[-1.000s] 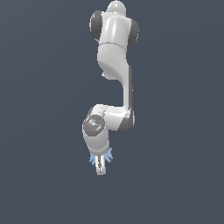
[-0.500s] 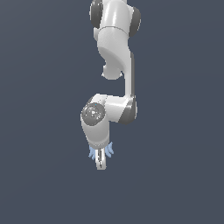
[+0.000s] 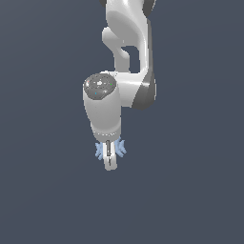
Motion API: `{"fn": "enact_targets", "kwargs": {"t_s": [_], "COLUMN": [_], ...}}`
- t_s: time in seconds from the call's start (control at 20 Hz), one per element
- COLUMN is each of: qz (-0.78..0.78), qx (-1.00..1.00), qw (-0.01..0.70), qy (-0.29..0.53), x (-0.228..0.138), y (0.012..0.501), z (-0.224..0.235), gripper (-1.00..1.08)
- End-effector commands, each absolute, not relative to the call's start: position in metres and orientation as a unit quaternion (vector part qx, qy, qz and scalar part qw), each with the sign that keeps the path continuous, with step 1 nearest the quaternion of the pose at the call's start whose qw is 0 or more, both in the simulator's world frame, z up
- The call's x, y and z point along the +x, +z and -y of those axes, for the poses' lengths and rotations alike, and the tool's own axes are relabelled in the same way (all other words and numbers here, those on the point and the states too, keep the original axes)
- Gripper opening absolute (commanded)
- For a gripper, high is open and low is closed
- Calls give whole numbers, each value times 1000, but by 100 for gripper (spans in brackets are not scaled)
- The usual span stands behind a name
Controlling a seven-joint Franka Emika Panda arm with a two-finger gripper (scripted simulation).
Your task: Pick up the object and move it to a goal position.
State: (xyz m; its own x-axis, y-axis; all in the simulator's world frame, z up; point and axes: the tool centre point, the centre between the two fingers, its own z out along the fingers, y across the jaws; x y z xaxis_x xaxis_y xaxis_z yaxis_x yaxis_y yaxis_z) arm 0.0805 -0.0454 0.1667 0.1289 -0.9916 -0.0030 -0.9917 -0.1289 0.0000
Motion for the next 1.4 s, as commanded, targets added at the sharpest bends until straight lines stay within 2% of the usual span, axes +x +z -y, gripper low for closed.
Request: {"fn": "enact_targets", "kwargs": {"t_s": [0.0,0.95,1.35], "qz": [-660,-661,-660], "qx": [-751,-751,-751], "qw": [1,0,0], "qy": [1,0,0], "x": [74,32,23], "y": [196,413,472], "z": [44,29,24], "gripper": [-100,-100,-100]}}
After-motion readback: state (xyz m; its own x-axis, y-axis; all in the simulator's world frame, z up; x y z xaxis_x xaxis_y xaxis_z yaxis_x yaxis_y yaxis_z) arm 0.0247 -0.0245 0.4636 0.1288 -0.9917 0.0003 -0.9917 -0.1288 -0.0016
